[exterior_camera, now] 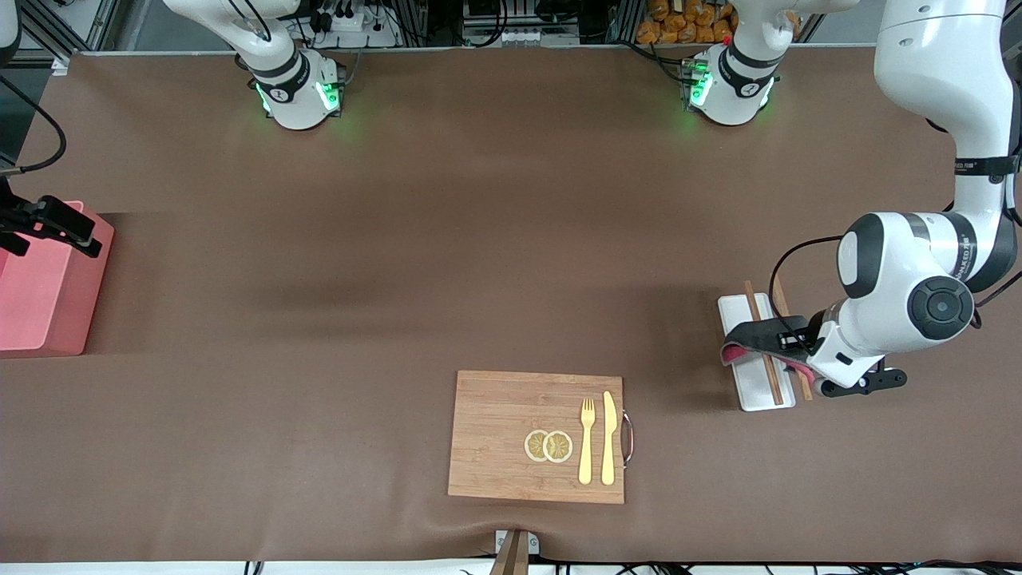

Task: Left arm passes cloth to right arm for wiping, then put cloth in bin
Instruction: 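Close the left gripper on the grey-pink cloth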

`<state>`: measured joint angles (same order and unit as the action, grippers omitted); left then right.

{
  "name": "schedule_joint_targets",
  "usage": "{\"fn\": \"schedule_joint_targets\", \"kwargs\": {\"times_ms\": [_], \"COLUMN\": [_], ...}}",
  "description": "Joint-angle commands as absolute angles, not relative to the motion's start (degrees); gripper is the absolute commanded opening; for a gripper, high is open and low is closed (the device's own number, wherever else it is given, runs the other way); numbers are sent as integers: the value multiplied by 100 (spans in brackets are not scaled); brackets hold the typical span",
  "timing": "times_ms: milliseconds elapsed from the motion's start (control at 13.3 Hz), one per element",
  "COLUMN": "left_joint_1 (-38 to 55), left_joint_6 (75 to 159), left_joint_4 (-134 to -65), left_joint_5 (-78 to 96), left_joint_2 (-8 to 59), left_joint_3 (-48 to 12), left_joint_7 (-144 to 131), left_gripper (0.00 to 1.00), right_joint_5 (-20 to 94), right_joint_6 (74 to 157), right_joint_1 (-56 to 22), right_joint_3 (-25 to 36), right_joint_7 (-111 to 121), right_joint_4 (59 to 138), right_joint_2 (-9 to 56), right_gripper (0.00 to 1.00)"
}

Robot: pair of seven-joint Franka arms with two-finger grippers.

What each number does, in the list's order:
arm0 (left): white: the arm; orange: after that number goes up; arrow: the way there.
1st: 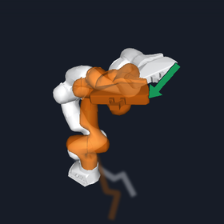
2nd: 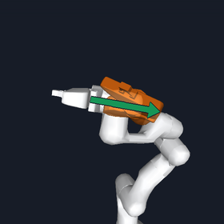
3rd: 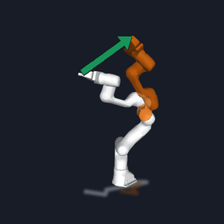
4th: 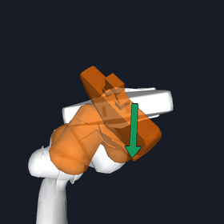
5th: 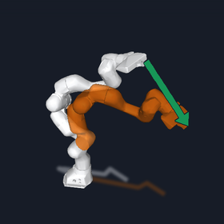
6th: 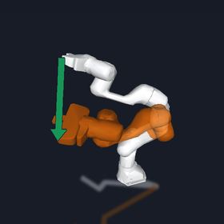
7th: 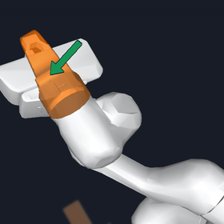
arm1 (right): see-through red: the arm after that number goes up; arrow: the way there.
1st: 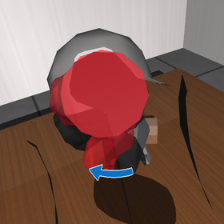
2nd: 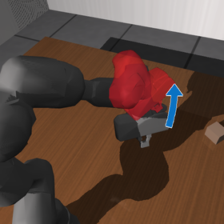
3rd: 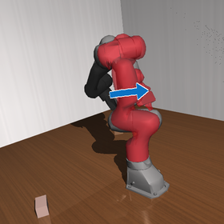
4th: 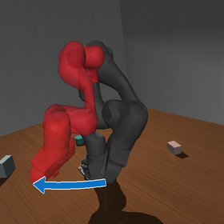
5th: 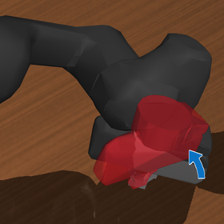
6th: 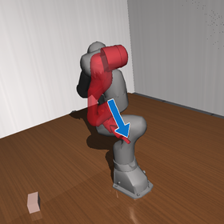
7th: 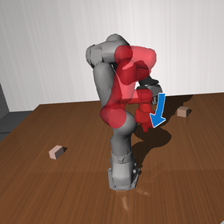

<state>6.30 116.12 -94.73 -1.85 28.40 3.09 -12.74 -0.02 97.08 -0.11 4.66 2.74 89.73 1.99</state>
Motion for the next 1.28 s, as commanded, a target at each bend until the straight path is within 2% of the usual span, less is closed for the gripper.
{"fn": "schedule_joint_targets", "kwargs": {"times_ms": [0, 150, 300, 751, 1202], "left_joint_1": [659, 659, 668, 659, 694], "left_joint_6": [11646, 11646, 11646, 11646, 11549], "left_joint_4": [-9475, -9475, -9475, -9466, -9413], "left_joint_5": [-44, -44, -44, -44, -44], "left_joint_2": [2839, 2848, 2848, 2883, 2682], "left_joint_3": [325, 325, 325, 325, 290], "left_joint_7": [-1336, -1336, -1336, -1336, -1327], "left_gripper": [38, 36, 25, 0, 0], "right_joint_5": [-35, -35, -35, -35, -35], "right_joint_6": [9659, 9659, 9650, 9642, 9580], "right_joint_1": [44, 53, 70, 53, 53], "right_joint_3": [422, 422, 422, 422, 422], "right_joint_7": [246, 246, 272, 211, 176], "right_joint_4": [8956, 8965, 8974, 8974, 8974], "right_joint_2": [211, 220, 220, 220, 220], "right_gripper": [100, 100, 100, 100, 100]}}
